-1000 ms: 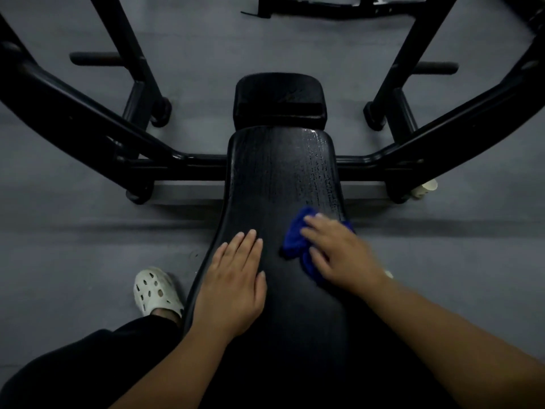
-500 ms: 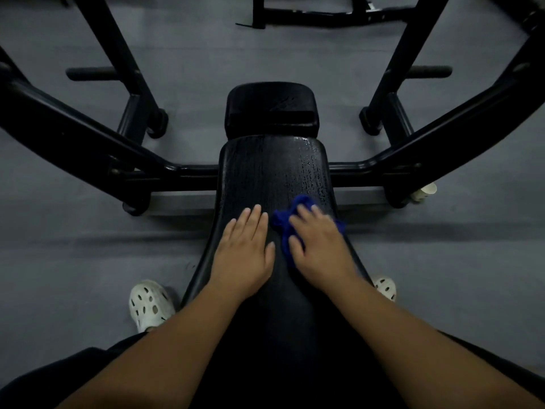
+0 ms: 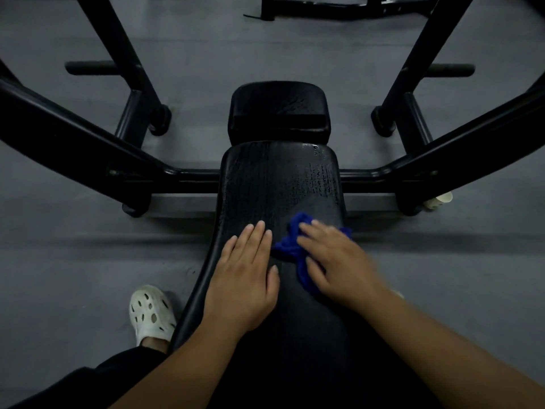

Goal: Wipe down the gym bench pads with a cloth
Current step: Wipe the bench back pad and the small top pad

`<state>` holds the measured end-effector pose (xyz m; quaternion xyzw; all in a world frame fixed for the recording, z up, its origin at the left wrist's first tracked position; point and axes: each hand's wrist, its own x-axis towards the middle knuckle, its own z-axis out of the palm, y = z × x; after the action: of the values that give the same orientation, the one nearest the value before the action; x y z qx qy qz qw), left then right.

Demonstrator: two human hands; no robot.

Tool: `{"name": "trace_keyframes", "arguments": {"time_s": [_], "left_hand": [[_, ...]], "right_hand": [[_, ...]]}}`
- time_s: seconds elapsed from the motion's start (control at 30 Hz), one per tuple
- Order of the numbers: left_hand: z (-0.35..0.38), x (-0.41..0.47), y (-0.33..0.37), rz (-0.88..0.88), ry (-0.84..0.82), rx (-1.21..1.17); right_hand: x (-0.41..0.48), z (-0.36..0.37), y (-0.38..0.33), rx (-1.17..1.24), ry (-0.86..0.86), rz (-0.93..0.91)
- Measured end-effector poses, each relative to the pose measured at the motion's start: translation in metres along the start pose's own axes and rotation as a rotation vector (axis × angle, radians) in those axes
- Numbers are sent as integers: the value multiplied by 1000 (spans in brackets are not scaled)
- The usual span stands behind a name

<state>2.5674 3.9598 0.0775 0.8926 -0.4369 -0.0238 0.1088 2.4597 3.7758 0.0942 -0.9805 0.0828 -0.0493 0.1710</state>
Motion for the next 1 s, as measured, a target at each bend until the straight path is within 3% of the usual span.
{"name": "trace_keyframes", "arguments": {"time_s": [0.13,0.3,0.33,0.47,0.57,0.63,0.73,0.77,0.8,0.87,0.93,1.0], "left_hand": [[1,2,1,2,31,6],[0,1,1,13,19,9],[1,1,0,7,18,6],[5,1,0,7,37,6],[4,0,0,-5,18,-28],[-2,1,0,-17,0,-114],[-24,4,3,-209,107,-516],[-31,7,5,-307,180,-623],[-37,10,9,-342,237,-629],[-40,15,21,-171,222,-447],[-28,13,30,47,12,-186],[-15,10,20,80,-98,14]], "right_hand": [[53,3,-4,-1,114,337],[14,5,-13,-14,-25,-20],[17,1,3,-30,-2,-8],[59,-1,7,13,88,381],[42,14,-29,16,18,214],[28,7,-36,214,-51,219],[43,-25,-50,1018,-39,595],[48,-30,-55,1170,-15,674],[49,-31,-59,1168,29,663],[43,-29,-57,890,156,555],[30,-21,-44,458,198,435],[15,-5,-29,96,81,339]]}}
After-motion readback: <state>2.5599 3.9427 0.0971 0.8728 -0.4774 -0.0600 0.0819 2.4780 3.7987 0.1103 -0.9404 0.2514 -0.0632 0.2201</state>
